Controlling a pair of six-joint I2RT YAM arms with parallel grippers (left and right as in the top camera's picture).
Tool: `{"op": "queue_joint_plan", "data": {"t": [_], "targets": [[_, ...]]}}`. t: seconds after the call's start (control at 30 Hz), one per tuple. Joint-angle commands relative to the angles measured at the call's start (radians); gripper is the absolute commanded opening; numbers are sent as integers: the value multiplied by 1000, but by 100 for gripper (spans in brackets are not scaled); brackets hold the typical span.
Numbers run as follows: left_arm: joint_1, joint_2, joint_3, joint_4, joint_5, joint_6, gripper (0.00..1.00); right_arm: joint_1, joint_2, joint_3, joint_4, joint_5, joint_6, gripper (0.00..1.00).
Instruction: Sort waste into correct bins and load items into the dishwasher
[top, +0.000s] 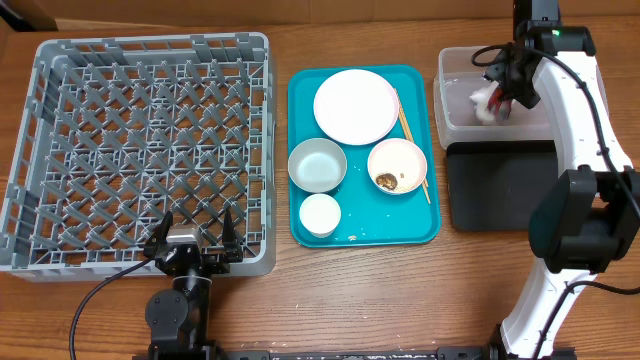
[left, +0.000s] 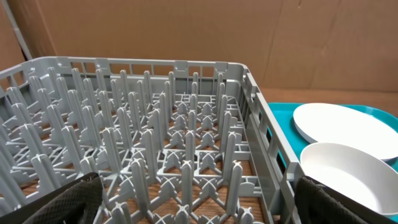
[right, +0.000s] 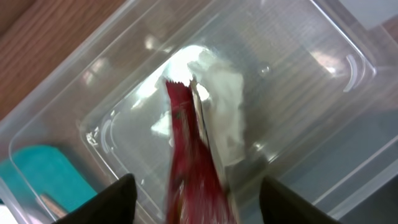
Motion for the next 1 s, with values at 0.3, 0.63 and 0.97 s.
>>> {"op": "queue_joint_plan", "data": {"t": [0.3, 0.63, 0.97], "targets": [[4, -11, -8, 4, -3, 15, 100, 13, -196, 47, -27, -148, -118, 81], [4, -11, -8, 4, -3, 15, 100, 125, -317, 47, -203, -399, -215, 80], [4, -11, -8, 4, -3, 15, 100, 317, -318, 47, -264, -394, -237, 80]]}}
